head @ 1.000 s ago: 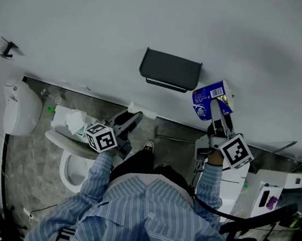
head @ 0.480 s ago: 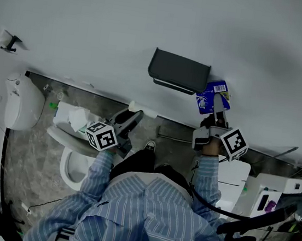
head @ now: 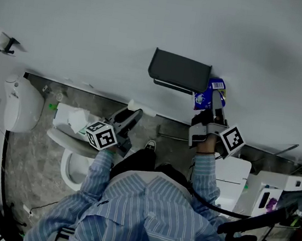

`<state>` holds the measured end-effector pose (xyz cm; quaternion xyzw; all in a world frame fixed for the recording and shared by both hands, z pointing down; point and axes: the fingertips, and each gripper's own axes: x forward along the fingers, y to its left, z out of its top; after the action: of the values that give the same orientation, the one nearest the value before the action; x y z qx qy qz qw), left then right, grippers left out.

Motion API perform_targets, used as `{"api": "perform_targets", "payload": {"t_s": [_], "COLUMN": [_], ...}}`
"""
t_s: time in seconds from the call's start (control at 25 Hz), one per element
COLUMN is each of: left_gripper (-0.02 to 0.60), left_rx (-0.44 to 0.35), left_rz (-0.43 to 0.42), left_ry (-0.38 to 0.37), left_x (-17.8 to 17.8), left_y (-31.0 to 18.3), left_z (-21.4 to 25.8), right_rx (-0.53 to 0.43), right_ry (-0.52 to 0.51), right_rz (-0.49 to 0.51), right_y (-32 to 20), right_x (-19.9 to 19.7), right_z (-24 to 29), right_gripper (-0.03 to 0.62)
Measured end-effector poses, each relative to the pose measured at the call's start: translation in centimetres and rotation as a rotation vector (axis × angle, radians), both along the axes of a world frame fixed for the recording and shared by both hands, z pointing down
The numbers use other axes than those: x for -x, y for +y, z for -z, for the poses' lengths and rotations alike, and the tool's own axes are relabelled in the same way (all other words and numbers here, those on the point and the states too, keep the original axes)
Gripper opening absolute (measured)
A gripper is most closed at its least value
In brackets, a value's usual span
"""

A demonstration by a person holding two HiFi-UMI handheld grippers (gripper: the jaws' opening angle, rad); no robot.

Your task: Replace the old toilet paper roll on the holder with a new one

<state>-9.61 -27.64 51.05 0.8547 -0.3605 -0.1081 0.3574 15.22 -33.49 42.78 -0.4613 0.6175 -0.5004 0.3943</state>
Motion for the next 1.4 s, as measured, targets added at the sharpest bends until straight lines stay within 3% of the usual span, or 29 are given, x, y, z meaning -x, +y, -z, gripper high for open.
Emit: {"api": "perform_targets", "payload": {"t_s": [0.2,0.52,1.4], "left_gripper": [0.17,0.17,0.17], "left_rx": [-0.006,0.004,0.008], "left_rz": [-0.015,-0.007,0.028], "left_ry": [0.006,0.005,0.021], "left_x": [-0.2,-0.1,1.3], "left_y": [0.0,-0.2,-0.3], "left_z": [0.1,-0.3,-0.7], "right_rx": [0.02,0.025,0.029], "right_ry": [-0.001,-0.015,0.014], "right_rz": [0.039,0.071,0.325], "right_y": [0.3,0.7,1.6], "right_x": [2.2,2.6,10.1], "right_z": [-0.6,-0.9,-1.9], "right_gripper": [0.417,0.417,0.414]}}
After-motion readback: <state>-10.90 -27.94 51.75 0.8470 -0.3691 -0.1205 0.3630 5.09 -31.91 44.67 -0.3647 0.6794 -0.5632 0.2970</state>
